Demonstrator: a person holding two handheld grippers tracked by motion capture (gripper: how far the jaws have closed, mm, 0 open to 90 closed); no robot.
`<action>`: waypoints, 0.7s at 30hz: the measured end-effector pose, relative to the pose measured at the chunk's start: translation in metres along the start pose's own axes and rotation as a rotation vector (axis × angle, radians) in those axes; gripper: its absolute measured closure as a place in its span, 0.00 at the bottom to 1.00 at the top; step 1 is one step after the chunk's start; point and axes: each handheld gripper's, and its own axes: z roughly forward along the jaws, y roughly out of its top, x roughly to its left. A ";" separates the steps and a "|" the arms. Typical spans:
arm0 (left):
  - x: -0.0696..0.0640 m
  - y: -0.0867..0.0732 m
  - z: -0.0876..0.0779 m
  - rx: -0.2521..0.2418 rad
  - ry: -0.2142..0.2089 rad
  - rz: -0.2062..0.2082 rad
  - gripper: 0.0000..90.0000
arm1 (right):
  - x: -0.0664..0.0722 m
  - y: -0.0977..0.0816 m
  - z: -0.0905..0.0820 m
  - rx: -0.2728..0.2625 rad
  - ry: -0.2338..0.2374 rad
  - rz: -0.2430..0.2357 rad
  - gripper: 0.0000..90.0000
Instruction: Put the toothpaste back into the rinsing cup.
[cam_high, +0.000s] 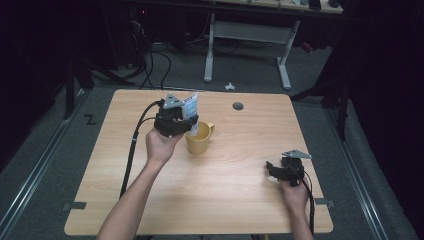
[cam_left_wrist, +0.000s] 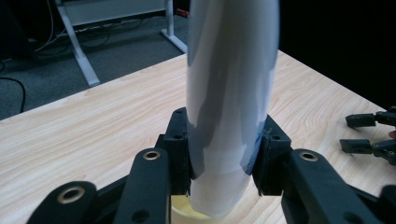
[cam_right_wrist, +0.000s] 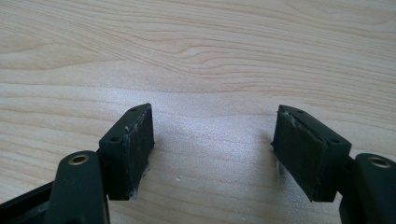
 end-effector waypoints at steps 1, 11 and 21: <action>0.000 0.000 0.000 0.000 0.000 0.000 0.71 | 0.000 0.000 0.000 0.000 0.000 0.000 0.32; 0.000 0.000 0.013 0.012 0.010 0.000 0.71 | 0.000 0.000 0.000 0.000 0.000 0.000 0.32; 0.000 -0.005 0.027 0.030 0.014 0.000 0.71 | 0.000 0.000 0.000 0.000 0.000 0.000 0.32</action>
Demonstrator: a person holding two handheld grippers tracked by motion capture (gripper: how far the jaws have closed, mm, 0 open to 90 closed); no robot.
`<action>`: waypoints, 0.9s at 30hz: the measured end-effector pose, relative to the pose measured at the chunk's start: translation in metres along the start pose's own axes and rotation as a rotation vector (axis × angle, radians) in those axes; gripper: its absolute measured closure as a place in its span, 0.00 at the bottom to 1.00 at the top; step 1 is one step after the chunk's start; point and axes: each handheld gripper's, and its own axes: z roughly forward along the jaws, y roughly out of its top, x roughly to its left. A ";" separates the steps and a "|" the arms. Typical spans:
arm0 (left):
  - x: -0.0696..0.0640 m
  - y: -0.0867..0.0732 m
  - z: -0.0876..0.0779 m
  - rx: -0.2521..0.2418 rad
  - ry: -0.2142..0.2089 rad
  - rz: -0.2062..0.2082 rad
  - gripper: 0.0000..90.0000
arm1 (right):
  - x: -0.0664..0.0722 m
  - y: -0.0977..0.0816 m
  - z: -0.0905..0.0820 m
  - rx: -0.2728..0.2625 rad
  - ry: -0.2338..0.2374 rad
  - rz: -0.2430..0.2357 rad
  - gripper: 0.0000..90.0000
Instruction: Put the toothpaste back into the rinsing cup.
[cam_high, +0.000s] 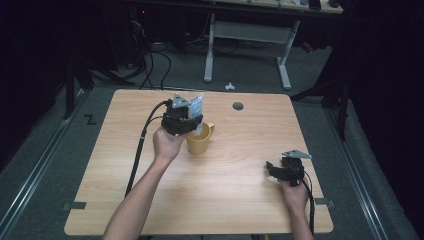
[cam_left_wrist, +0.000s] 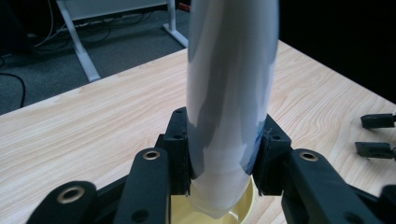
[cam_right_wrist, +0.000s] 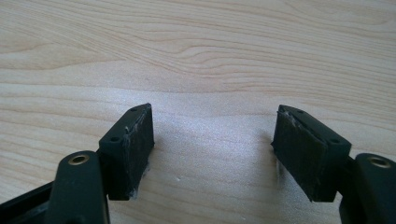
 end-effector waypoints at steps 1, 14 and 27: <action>0.000 0.000 0.001 0.003 0.001 0.000 0.71 | 0.000 0.000 0.000 0.000 0.000 0.000 0.32; -0.001 -0.007 0.013 0.024 0.005 0.005 0.71 | 0.000 0.000 0.000 0.000 0.000 0.000 0.32; 0.003 -0.016 0.021 0.048 0.019 -0.005 0.71 | 0.000 0.000 0.000 0.000 0.000 0.000 0.32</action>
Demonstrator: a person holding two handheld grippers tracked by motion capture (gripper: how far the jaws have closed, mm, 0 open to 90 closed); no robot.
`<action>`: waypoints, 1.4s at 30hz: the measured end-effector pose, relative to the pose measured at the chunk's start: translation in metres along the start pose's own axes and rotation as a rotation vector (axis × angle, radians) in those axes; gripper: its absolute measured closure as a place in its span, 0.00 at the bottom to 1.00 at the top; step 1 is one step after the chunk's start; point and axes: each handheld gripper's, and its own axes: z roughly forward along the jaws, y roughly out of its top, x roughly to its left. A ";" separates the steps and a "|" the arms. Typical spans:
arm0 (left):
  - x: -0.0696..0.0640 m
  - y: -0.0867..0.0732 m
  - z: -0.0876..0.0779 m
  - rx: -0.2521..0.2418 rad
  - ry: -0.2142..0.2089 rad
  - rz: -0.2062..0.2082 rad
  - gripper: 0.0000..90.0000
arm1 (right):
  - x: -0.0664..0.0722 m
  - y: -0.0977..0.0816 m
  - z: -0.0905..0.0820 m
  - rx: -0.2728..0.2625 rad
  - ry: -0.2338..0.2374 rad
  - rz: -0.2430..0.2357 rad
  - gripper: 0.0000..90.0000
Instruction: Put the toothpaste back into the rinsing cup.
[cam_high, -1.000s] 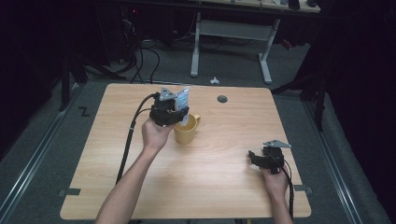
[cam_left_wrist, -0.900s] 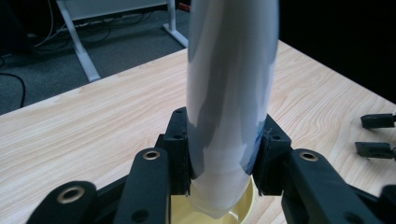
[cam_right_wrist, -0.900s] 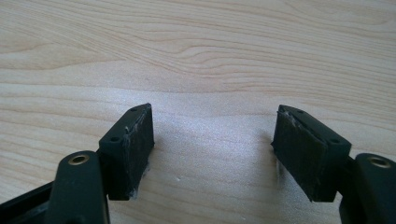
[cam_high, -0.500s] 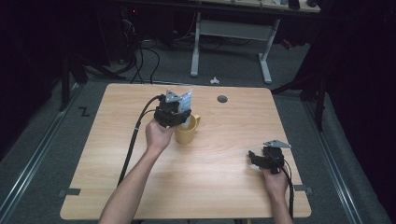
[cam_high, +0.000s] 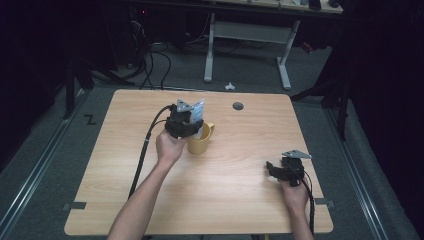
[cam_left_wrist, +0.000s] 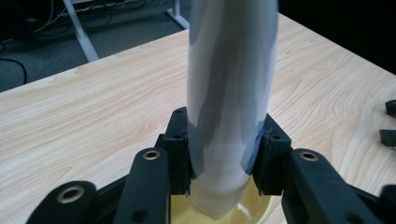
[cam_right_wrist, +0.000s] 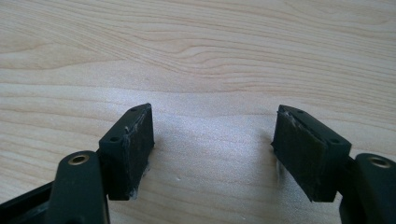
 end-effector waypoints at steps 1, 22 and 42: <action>0.000 0.000 0.000 0.001 0.001 0.001 0.71 | 0.000 0.000 0.000 0.000 0.000 0.000 0.32; -0.001 -0.010 0.015 0.016 0.007 -0.013 0.71 | 0.000 0.000 0.000 0.000 0.000 0.000 0.32; -0.002 -0.019 0.027 0.025 0.026 -0.023 0.71 | 0.000 0.000 0.000 0.001 -0.001 0.000 0.32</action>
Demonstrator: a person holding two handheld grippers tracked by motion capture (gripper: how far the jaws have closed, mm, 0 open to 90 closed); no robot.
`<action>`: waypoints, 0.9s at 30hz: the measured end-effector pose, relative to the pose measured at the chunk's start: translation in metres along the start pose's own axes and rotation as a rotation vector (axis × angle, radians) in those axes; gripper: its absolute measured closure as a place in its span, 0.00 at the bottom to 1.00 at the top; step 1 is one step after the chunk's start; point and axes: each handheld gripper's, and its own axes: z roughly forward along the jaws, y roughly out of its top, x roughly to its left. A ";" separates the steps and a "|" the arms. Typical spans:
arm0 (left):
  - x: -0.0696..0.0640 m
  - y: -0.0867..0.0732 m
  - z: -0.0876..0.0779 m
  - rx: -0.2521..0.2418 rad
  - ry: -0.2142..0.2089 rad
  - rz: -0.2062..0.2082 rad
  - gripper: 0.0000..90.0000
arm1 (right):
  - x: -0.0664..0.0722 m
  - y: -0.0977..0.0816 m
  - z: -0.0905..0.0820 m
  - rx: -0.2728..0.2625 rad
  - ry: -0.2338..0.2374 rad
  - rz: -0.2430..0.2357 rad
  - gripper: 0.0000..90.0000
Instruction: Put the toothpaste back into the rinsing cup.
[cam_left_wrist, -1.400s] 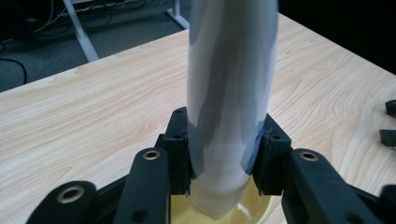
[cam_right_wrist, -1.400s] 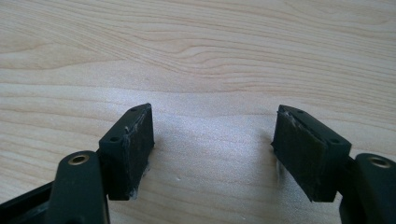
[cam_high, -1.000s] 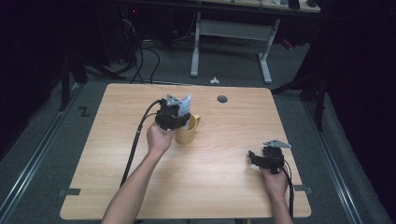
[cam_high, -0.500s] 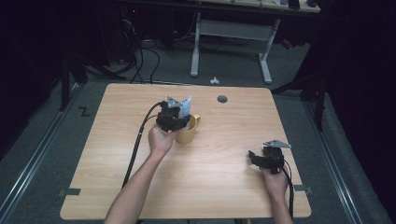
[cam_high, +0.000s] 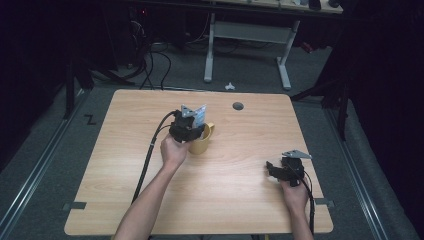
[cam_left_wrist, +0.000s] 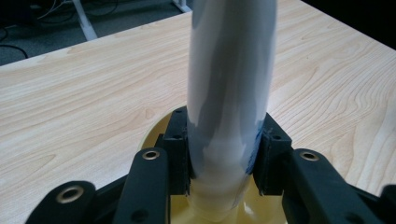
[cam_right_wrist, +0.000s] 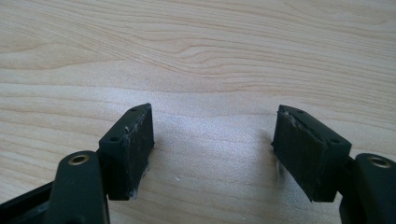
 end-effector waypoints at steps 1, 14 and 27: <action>0.000 -0.001 0.001 0.003 0.001 0.001 0.71 | 0.000 0.000 0.000 0.000 0.000 0.000 0.32; 0.000 -0.005 0.005 0.006 0.013 0.003 0.70 | 0.000 0.000 0.000 0.000 0.000 0.000 0.32; -0.001 -0.008 0.011 0.033 0.024 0.008 0.70 | 0.000 0.000 0.000 0.000 0.000 0.000 0.32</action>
